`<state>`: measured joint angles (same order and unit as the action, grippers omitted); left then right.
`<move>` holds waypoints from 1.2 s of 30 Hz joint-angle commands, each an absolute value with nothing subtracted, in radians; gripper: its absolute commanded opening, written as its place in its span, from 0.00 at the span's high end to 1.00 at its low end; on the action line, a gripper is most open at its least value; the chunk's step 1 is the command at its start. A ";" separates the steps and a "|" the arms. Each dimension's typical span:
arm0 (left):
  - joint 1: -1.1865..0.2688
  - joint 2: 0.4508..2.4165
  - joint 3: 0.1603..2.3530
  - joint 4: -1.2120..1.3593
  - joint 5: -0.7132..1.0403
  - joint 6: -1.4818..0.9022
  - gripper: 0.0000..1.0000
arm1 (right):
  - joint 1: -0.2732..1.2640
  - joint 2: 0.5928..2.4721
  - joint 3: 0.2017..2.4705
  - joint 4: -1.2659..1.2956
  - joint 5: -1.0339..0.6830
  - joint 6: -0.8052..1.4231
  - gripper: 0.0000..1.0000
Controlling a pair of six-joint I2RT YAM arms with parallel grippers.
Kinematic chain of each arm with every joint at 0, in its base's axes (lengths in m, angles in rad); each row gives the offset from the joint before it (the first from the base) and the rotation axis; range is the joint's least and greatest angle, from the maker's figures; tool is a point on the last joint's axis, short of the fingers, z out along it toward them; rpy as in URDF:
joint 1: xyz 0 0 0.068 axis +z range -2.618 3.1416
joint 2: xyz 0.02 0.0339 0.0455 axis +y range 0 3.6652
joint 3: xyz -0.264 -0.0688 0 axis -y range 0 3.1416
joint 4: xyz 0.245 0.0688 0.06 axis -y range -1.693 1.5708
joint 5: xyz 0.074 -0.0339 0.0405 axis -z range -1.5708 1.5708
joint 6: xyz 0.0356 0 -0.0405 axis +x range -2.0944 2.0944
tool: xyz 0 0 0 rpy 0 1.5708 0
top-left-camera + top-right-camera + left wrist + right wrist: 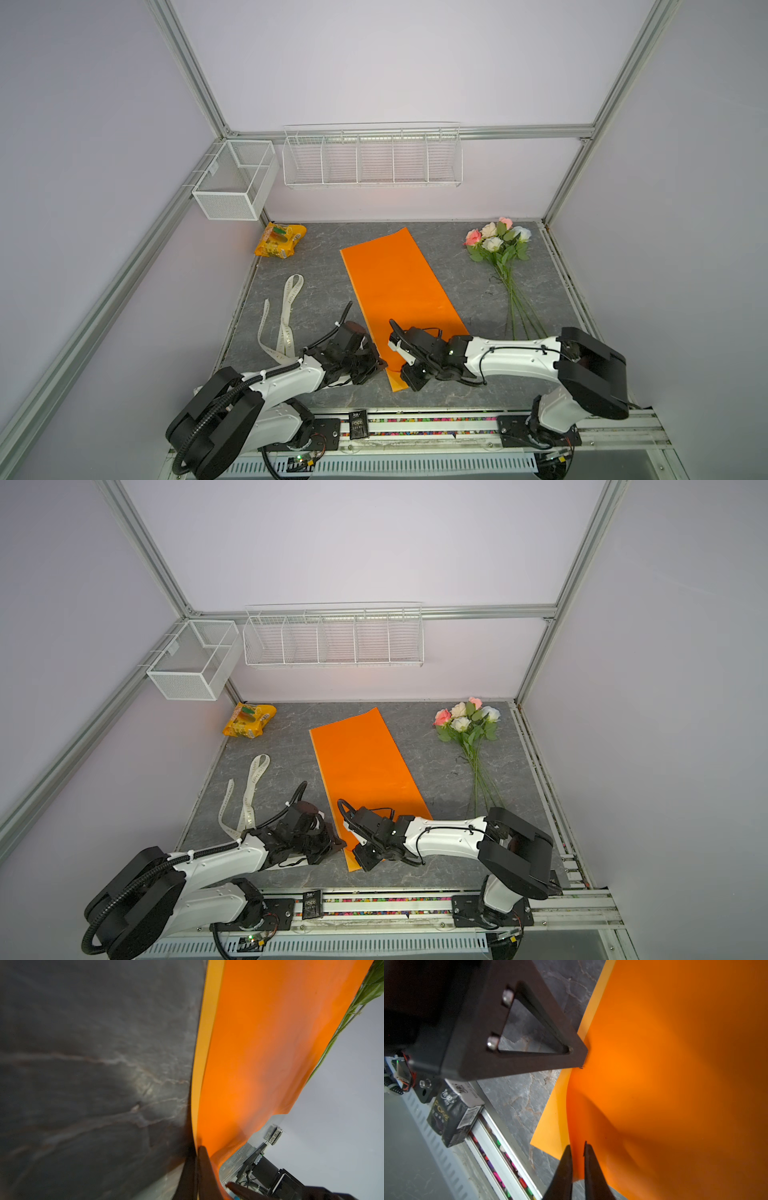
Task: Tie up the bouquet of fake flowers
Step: 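Lift the nearest edge with both grippers and flip the sheet over toward the far end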
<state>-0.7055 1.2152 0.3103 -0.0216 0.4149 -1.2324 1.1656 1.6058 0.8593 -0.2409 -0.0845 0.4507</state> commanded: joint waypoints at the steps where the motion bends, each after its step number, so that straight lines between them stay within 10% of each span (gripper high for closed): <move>1: -0.709 1.202 0.334 -0.058 0.394 -1.214 1.00 | 1.159 1.600 0.865 -0.220 -0.098 0.462 0.90; 7: -0.709 1.179 0.344 -0.078 0.385 -1.212 0.96 | 1.158 1.617 0.873 -0.240 -0.071 0.464 0.94; 10: -0.709 1.105 0.371 -0.154 0.348 -1.193 0.50 | 1.154 1.587 0.871 -0.242 -0.044 0.477 0.94; 15: -0.707 0.870 0.496 -0.451 0.162 -1.094 0.25 | 1.118 1.513 0.867 -0.236 -0.016 0.505 0.94; 22: -0.683 0.809 0.587 -0.556 0.123 -0.948 0.51 | 1.030 1.310 0.836 -0.294 0.106 0.549 0.94; 36: -0.617 1.384 0.946 -0.614 0.111 -0.642 0.73 | 0.607 0.981 0.719 -0.334 -0.017 0.640 0.94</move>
